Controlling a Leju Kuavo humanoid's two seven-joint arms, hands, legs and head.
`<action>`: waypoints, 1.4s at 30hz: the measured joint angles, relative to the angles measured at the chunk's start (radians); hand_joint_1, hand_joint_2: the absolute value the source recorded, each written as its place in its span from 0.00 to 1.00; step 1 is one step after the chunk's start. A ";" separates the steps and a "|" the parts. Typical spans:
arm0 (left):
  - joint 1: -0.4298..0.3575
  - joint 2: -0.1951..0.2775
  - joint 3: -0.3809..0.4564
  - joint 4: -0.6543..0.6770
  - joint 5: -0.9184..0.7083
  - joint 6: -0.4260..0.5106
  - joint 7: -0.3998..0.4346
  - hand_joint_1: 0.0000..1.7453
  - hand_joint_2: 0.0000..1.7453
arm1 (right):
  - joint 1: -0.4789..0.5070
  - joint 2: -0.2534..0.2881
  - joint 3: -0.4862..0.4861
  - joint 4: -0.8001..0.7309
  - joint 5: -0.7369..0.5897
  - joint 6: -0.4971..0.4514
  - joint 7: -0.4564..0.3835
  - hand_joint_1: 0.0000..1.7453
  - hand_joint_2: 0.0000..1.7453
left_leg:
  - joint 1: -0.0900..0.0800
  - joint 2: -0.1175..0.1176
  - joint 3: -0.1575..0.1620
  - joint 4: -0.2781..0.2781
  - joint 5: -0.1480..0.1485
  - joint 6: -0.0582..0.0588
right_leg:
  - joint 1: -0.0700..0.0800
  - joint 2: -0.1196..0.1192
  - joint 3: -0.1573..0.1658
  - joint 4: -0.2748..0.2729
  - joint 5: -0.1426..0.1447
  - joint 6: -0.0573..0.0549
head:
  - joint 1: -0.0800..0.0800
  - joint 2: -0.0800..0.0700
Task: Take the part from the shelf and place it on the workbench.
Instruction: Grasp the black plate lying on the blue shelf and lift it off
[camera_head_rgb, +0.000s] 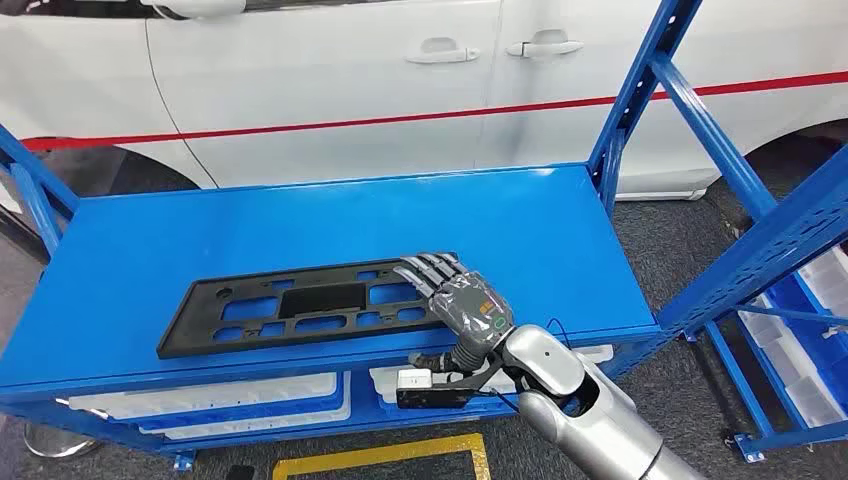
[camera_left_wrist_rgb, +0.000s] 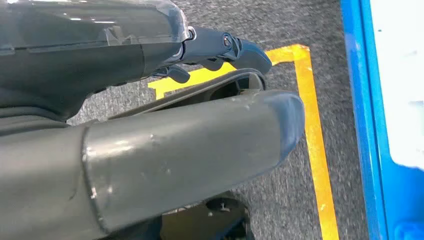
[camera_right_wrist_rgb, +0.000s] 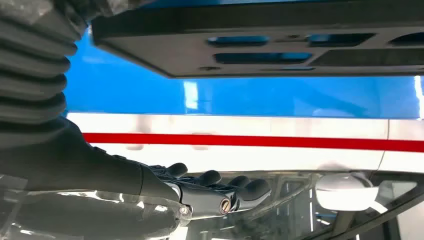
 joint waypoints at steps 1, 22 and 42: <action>0.000 0.000 0.000 0.000 0.000 0.000 0.000 0.00 0.00 | -0.001 0.000 0.000 0.000 0.000 0.000 0.000 0.00 1.00 | 0.000 0.000 0.002 -0.002 0.001 0.002 | -0.001 0.000 -0.006 0.013 -0.010 0.001 | 0.000 0.000; 0.000 -0.003 -0.001 0.000 -0.003 -0.001 0.006 0.00 0.00 | 0.008 0.012 0.009 0.043 0.005 0.002 -0.002 0.00 1.00 | 0.000 0.002 -0.130 0.289 -0.138 -0.035 | 0.001 -0.002 -0.020 0.002 0.015 -0.041 | 0.000 0.000; -0.003 -0.004 -0.002 0.000 -0.004 0.008 0.014 0.00 0.00 | 0.007 0.050 0.028 0.147 0.013 0.012 0.004 0.91 1.00 | -0.004 0.001 0.006 0.004 -0.010 0.013 | -0.004 -0.003 -0.097 0.157 -0.030 0.005 | 0.001 0.000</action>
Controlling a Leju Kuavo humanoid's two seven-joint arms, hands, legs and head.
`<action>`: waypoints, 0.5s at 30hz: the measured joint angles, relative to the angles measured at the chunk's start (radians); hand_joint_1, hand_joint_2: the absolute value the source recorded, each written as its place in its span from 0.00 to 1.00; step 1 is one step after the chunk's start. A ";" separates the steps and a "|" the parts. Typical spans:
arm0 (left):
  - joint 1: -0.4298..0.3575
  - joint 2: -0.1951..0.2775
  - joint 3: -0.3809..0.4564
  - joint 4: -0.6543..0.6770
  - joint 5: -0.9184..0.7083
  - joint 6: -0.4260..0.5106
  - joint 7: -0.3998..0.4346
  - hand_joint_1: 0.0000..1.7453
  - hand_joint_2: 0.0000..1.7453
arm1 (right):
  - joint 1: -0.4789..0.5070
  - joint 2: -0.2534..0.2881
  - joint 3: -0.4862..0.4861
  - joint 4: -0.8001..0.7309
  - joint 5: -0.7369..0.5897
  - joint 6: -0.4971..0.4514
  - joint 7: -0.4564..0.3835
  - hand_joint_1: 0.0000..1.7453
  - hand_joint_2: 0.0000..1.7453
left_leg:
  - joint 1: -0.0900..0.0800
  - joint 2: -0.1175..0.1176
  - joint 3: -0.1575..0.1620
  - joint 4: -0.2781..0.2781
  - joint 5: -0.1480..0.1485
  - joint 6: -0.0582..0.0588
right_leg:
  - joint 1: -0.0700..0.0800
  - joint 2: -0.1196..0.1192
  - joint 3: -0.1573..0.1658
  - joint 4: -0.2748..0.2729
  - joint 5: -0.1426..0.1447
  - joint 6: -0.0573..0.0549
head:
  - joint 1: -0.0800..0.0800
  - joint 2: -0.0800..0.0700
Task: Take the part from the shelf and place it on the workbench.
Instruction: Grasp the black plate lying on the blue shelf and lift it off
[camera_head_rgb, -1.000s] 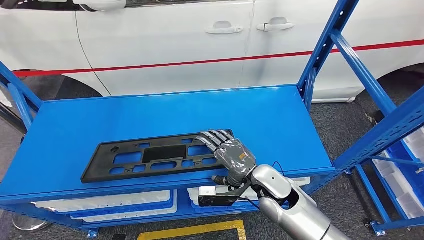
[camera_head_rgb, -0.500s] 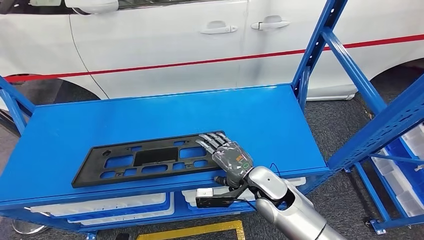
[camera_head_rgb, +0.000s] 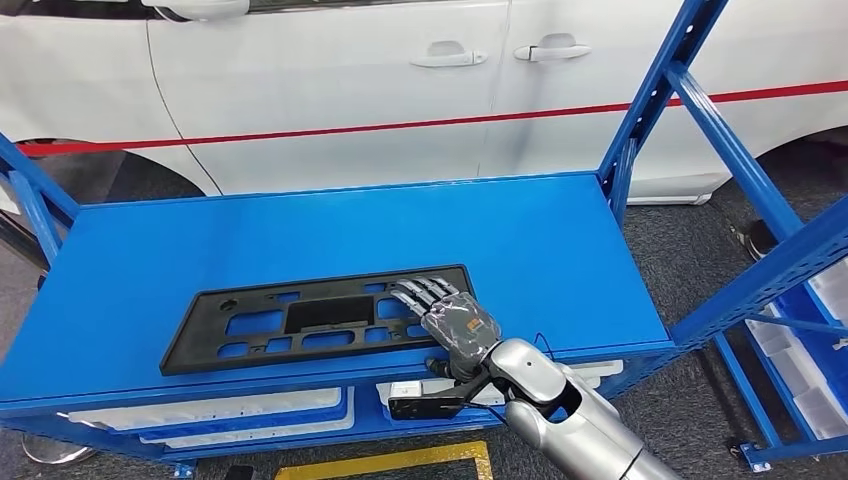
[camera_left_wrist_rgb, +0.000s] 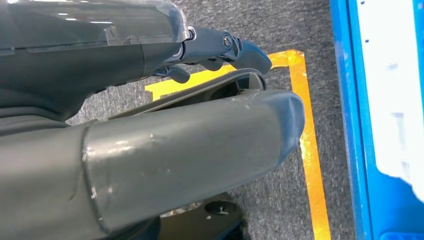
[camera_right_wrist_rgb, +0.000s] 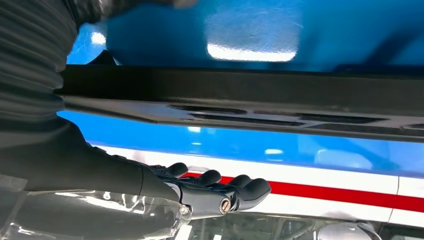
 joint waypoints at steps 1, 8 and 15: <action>0.000 0.000 0.000 0.000 0.000 0.000 0.000 0.00 0.00 | -0.001 0.002 0.001 0.003 0.001 0.000 0.000 0.94 1.00 | -0.002 0.000 -0.001 0.006 -0.005 -0.004 | 0.001 0.000 0.028 -0.062 0.026 -0.002 | 0.000 0.000; -0.003 0.000 -0.001 0.000 -0.001 0.004 0.003 0.00 0.00 | -0.003 0.019 0.004 0.016 -0.005 0.000 0.008 0.94 1.00 | 0.000 0.001 -0.021 0.059 -0.045 -0.038 | 0.003 0.002 0.068 -0.148 0.046 -0.036 | -0.001 0.000; 0.001 -0.001 -0.003 0.000 -0.001 0.008 0.004 0.00 0.00 | -0.001 0.031 0.004 0.019 -0.014 -0.019 0.008 0.96 1.00 | 0.005 0.002 -0.087 0.190 -0.063 -0.043 | 0.005 0.002 0.077 -0.148 0.042 -0.045 | -0.001 0.000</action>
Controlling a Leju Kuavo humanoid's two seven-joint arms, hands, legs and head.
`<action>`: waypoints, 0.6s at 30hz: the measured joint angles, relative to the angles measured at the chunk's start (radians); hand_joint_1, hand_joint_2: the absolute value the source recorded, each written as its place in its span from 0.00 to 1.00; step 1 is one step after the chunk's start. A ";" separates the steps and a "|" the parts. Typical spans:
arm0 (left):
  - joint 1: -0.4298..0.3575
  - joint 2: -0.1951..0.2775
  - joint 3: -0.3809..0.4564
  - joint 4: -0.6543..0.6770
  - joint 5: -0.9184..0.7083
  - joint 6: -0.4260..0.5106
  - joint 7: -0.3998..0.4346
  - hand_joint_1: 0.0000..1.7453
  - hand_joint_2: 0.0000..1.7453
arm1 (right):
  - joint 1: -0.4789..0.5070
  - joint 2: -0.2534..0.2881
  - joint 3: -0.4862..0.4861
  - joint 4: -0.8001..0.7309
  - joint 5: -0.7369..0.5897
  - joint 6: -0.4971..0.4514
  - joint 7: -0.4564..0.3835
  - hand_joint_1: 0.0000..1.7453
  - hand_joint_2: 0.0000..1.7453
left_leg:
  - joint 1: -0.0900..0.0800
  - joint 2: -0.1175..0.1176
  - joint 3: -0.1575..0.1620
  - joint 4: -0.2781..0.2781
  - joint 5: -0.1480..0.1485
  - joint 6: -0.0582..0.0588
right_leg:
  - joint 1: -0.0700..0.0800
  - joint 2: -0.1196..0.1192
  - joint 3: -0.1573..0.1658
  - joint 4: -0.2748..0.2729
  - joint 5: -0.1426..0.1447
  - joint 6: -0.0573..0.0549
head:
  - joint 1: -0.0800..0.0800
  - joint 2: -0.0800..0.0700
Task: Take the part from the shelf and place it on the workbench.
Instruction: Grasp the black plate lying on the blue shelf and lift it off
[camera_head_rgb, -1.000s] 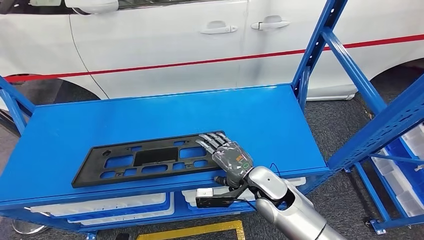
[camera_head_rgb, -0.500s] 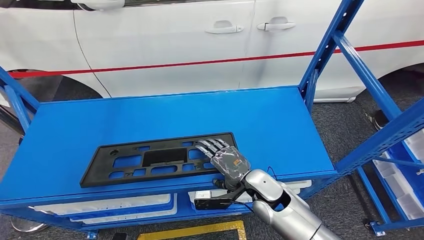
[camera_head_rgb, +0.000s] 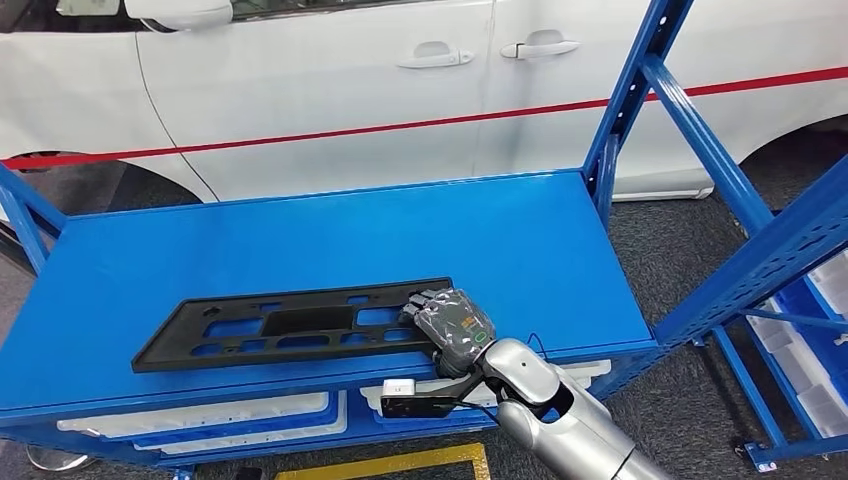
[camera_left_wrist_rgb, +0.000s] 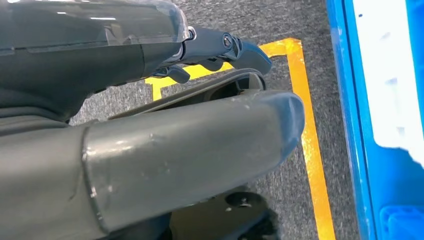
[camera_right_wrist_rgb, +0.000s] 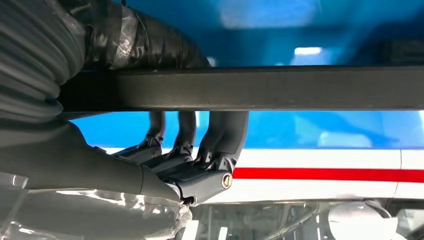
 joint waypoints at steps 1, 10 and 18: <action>-0.001 0.000 0.000 0.000 0.000 0.000 0.000 0.00 0.00 | -0.001 0.001 0.000 0.000 0.000 0.000 0.000 0.97 1.00 | -0.001 0.000 0.035 -0.069 0.029 0.005 | 0.000 0.001 0.003 0.000 -0.002 0.002 | 0.000 0.000; -0.006 0.000 -0.004 0.000 0.000 0.001 0.001 0.00 0.00 | -0.003 0.002 0.000 0.000 -0.010 -0.009 0.000 0.99 1.00 | -0.003 0.006 0.105 -0.210 0.070 0.044 | 0.001 0.003 -0.043 0.117 -0.083 0.039 | 0.001 0.000; -0.005 0.000 -0.005 0.000 0.005 0.002 0.004 0.00 0.00 | -0.003 0.004 0.000 0.000 -0.016 -0.010 -0.005 0.98 1.00 | -0.003 0.003 0.099 -0.188 0.059 0.027 | -0.012 0.001 0.011 0.019 -0.015 0.046 | 0.000 0.000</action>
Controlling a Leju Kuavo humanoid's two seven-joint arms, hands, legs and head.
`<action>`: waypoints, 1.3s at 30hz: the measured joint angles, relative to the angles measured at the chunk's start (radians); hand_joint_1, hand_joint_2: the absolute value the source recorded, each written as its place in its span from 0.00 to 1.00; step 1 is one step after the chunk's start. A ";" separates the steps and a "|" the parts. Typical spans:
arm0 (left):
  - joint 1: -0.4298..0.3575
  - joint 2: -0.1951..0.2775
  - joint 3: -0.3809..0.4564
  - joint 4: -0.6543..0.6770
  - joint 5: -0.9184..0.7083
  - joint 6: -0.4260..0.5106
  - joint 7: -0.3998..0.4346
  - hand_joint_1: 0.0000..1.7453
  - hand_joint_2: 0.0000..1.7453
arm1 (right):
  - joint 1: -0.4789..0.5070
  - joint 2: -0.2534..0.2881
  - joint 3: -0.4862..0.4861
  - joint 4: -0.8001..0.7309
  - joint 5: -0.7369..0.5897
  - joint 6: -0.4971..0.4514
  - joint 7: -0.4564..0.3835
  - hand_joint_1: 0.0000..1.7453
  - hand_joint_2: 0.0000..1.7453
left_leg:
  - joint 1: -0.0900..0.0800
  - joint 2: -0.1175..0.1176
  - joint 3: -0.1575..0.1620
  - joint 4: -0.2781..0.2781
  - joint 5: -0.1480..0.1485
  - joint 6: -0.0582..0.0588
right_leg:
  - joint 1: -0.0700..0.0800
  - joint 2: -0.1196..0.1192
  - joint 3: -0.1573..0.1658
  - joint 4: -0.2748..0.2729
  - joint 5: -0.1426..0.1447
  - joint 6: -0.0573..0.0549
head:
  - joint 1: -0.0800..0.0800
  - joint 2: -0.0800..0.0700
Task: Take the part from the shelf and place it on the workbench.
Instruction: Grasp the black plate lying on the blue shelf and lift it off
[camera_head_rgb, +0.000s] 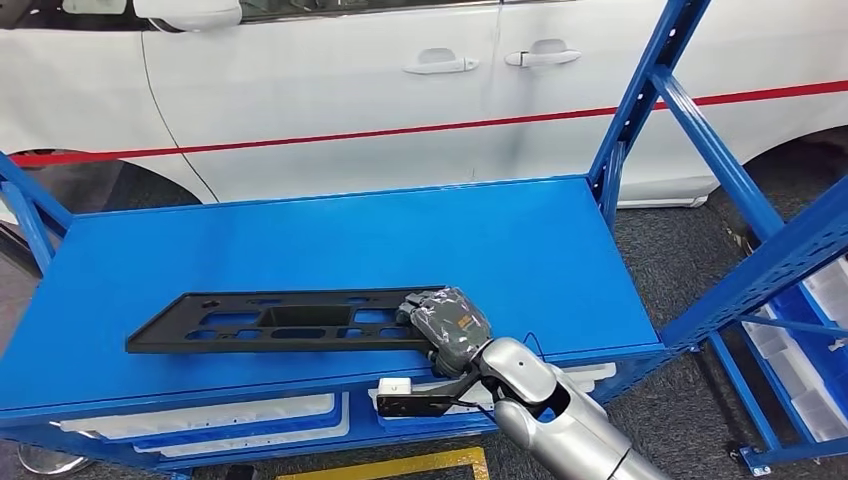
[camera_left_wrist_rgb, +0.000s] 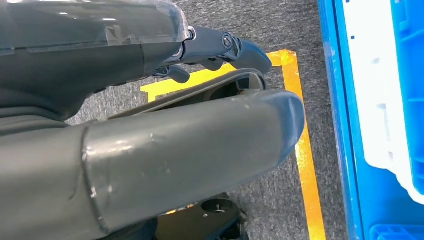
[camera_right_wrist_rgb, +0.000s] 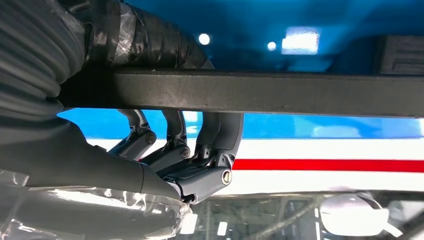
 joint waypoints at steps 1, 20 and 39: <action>0.000 0.000 0.000 0.000 0.001 0.000 0.000 0.00 0.00 | 0.000 0.002 0.000 0.000 -0.001 -0.001 -0.002 0.98 1.00 | -0.001 -0.001 -0.002 0.004 -0.002 -0.006 | 0.003 0.001 0.006 -0.016 -0.001 -0.005 | 0.000 0.000; 0.011 0.000 0.000 0.000 0.030 0.011 -0.086 0.00 1.00 | 0.055 -0.010 -0.104 -0.179 -0.082 -0.099 -0.050 1.00 1.00 | 0.002 -0.003 -0.006 0.001 -0.004 -0.001 | 0.009 -0.003 -0.008 -0.010 -0.004 -0.008 | 0.000 0.000; 0.006 -0.003 0.002 0.000 0.060 0.021 -0.176 0.00 1.00 | 0.085 -0.036 -0.212 -0.370 -0.308 -0.186 -0.158 1.00 1.00 | 0.000 -0.002 -0.101 0.211 -0.122 -0.028 | 0.010 -0.001 -0.020 -0.018 0.015 -0.043 | 0.000 0.000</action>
